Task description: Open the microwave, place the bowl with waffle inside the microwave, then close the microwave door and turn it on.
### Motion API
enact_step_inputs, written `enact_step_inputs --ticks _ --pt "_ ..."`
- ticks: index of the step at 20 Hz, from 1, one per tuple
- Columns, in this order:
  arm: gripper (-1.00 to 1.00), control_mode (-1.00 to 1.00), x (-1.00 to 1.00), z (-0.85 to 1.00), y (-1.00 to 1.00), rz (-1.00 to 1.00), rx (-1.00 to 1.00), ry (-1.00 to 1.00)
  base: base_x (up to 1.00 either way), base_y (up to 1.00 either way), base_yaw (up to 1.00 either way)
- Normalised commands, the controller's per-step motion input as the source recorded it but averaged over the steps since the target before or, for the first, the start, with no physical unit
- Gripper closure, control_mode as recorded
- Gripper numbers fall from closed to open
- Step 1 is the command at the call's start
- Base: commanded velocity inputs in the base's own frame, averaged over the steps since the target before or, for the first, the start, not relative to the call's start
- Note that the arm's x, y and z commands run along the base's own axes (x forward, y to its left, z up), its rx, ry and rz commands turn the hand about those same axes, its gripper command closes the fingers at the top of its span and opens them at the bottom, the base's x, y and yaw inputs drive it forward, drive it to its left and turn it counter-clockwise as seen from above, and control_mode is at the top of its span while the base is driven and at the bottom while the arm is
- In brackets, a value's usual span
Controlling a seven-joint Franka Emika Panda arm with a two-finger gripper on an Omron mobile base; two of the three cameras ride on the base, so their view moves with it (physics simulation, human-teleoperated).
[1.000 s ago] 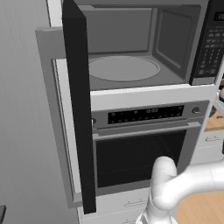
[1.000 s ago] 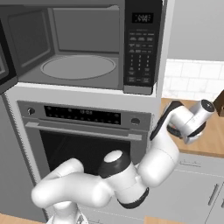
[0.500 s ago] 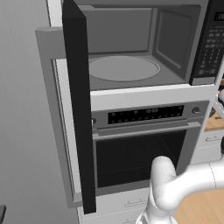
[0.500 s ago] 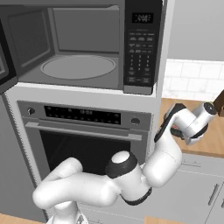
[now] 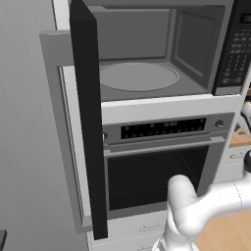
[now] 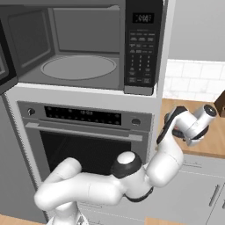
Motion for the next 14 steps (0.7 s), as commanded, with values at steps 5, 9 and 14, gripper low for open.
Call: enact_step_inputs --ticks 5,9,14 --pt "-1.0 -1.0 0.33 -0.01 -0.12 -0.07 0.0 0.01 0.0 0.0 0.0" --pt "-1.0 -1.0 0.25 -0.15 -0.19 -0.12 0.0 0.03 0.0 0.0 0.0" --pt "-1.0 -1.0 0.11 -0.23 -0.19 -0.08 0.0 0.03 0.0 0.0 0.0"
